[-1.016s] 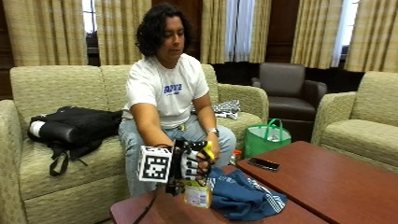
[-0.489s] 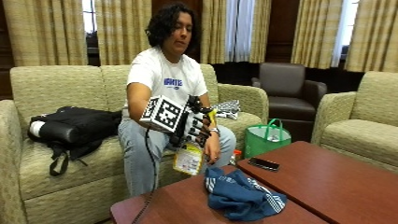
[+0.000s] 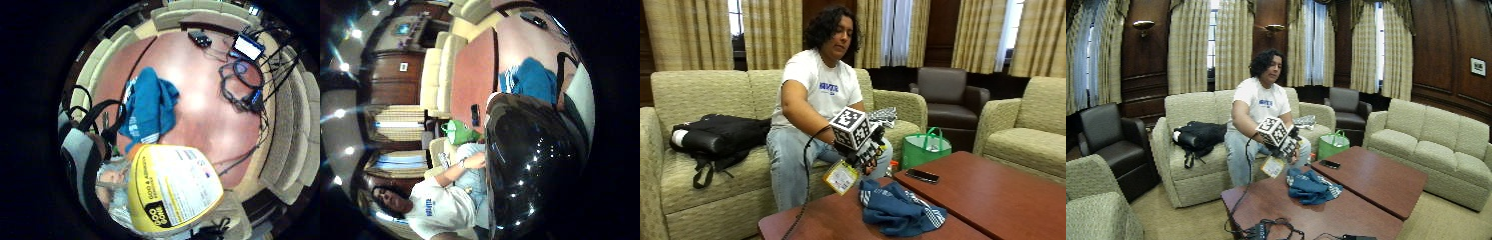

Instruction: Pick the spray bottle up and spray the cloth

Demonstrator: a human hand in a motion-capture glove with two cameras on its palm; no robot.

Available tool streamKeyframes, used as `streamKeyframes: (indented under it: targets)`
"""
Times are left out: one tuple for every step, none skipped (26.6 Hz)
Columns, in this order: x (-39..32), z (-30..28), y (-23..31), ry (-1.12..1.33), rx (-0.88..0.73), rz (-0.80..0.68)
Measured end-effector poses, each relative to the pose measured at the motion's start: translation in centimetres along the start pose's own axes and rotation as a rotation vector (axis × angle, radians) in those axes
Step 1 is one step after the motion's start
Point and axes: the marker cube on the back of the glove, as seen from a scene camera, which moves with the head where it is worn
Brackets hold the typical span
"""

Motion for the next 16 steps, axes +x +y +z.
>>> streamKeyframes:
  targets:
    - [-0.1,0.7,-0.1,0.029,-0.03,0.002]
    - [-0.2,1.4,-0.3,0.061,-0.058,0.004]
    - [-0.3,2.0,-0.4,0.098,-0.084,0.004]
    - [-0.4,2.5,-0.5,0.139,-0.109,0.002]
    - [-0.5,3.1,-0.6,0.184,-0.134,0.001]
    - [-0.6,3.7,-0.7,0.231,-0.158,-0.002]
    - [-0.7,4.3,-0.8,0.276,-0.181,-0.003]
    - [-0.7,5.0,-0.9,0.317,-0.204,-0.004]
    - [-0.8,5.7,-0.9,0.352,-0.227,-0.004]
    - [-0.8,6.4,-1.0,0.381,-0.249,-0.002]
    - [-0.9,7.0,-1.0,0.407,-0.27,0.0]
    - [-0.9,7.7,-1.1,0.431,-0.291,0.002]
    - [-1.0,8.4,-1.1,0.455,-0.311,0.002]
    - [-1.1,9.0,-1.1,0.481,-0.33,-0.001]
    - [-1.2,9.7,-1.2,0.51,-0.349,-0.007]
    - [-1.3,10.4,-1.1,0.541,-0.367,-0.015]
